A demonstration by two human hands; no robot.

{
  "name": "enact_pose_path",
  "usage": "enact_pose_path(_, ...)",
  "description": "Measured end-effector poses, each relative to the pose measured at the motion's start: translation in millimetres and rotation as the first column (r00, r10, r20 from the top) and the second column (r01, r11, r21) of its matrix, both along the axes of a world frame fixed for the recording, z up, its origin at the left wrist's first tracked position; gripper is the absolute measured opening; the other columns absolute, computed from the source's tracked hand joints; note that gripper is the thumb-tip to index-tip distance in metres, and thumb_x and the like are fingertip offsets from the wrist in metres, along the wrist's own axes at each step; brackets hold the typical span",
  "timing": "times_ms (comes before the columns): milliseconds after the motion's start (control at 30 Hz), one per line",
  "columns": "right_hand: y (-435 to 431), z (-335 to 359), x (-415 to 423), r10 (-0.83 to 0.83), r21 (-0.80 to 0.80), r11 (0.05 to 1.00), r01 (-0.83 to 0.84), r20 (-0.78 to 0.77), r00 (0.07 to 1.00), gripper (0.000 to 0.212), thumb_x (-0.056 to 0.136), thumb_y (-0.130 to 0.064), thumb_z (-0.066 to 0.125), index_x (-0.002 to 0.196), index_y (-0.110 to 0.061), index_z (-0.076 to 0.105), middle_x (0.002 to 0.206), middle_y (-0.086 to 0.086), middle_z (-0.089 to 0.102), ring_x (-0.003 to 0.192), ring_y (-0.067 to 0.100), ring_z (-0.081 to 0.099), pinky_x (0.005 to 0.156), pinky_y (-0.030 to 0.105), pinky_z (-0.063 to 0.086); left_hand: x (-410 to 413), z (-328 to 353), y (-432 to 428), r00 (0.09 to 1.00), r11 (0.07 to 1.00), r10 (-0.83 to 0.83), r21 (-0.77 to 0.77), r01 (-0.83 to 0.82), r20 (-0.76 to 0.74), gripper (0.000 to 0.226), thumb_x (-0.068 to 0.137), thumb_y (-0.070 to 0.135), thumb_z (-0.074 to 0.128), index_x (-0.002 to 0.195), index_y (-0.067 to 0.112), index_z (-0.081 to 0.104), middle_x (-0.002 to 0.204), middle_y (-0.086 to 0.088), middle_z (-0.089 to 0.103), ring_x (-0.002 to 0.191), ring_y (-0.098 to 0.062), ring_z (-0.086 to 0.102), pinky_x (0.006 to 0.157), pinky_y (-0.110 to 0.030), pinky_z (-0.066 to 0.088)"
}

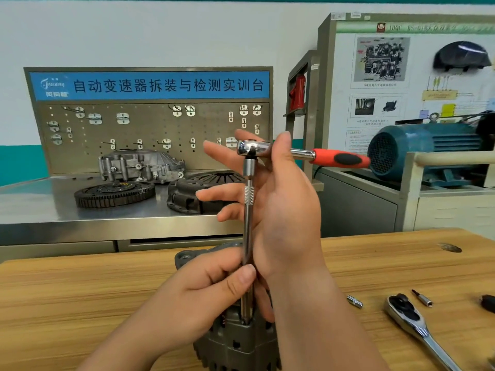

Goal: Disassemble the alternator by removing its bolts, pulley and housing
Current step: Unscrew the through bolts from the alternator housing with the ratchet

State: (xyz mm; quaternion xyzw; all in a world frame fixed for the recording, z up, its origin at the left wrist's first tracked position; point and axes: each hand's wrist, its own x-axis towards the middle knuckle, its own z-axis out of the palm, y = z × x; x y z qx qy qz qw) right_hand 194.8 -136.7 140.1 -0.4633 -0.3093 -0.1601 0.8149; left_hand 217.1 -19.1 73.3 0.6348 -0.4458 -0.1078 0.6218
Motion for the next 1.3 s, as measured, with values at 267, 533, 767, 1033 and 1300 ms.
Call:
enact_pose_path(267, 7.0, -2.3, -5.0, -0.288, -0.061, 0.946, 0.319, 0.298, 0.91, 0.029, 0.097, -0.025, 0.049, 0.122, -0.033, 0.061, 0.116, -0.005, 0.067, 0.079, 0.013, 0.069, 0.049, 0.019, 0.05, 0.6, 0.8, 0.0, 0.999, 1.0, 0.029, 0.006, -0.029, 0.044, 0.036, 0.084, 0.052, 0.064, 0.104, 0.022, 0.071, 0.094, -0.011, 0.073, 0.086, -0.011, 0.069, 0.078, -0.019, 0.052)
enact_pose_path(533, 1.6, 0.9, -3.2, -0.105, -0.016, 0.994, 0.108, 0.151, 0.983, 0.031, 0.095, -0.037, 0.04, 0.117, -0.025, 0.059, 0.121, 0.002, 0.067, 0.062, 0.018, 0.068, 0.043, 0.02, 0.046, -2.1, 1.8, -0.8, 0.999, 0.999, 0.038, 0.005, -0.038, 0.012, 0.042, 0.083, 0.053, 0.065, 0.101, 0.014, 0.068, 0.082, -0.009, 0.073, 0.077, -0.013, 0.07, 0.071, -0.019, 0.052)
enact_pose_path(767, -1.3, 0.8, -0.3, 0.06, -0.037, 0.998, -0.059, 0.008, 0.998, 0.057, 0.082, -0.055, 0.037, 0.117, -0.014, 0.056, 0.087, 0.008, 0.075, 0.054, 0.017, 0.066, 0.042, 0.02, 0.045, -0.8, 1.8, -0.5, 1.0, 1.0, -0.002, 0.006, 0.002, 0.005, 0.04, 0.086, 0.049, 0.062, 0.097, 0.011, 0.066, 0.084, -0.003, 0.073, 0.079, -0.011, 0.069, 0.073, -0.018, 0.052)
enact_pose_path(1033, 4.0, 0.2, -6.7, -0.282, -0.082, 0.936, 0.342, 0.409, 0.868, 0.033, 0.096, -0.012, 0.05, 0.126, -0.021, 0.06, 0.114, -0.006, 0.066, 0.097, 0.024, 0.066, 0.068, 0.03, 0.055, -1.1, 1.1, -1.6, 0.994, 0.997, 0.072, 0.032, -0.075, 0.084, 0.022, 0.087, 0.034, 0.06, 0.101, 0.02, 0.069, 0.09, -0.008, 0.074, 0.081, -0.009, 0.069, 0.075, -0.016, 0.051)
enact_pose_path(1300, -0.2, 1.5, -2.1, 0.009, 0.006, 1.0, -0.01, 0.107, 0.994, 0.039, 0.097, -0.043, 0.037, 0.125, -0.023, 0.054, 0.117, 0.004, 0.07, 0.062, 0.02, 0.069, 0.041, 0.02, 0.049, -0.9, 0.8, -0.4, 1.0, 1.0, 0.016, 0.009, -0.016, 0.012, 0.049, 0.087, 0.051, 0.061, 0.105, 0.005, 0.063, 0.089, -0.008, 0.072, 0.083, -0.014, 0.069, 0.075, -0.02, 0.052)
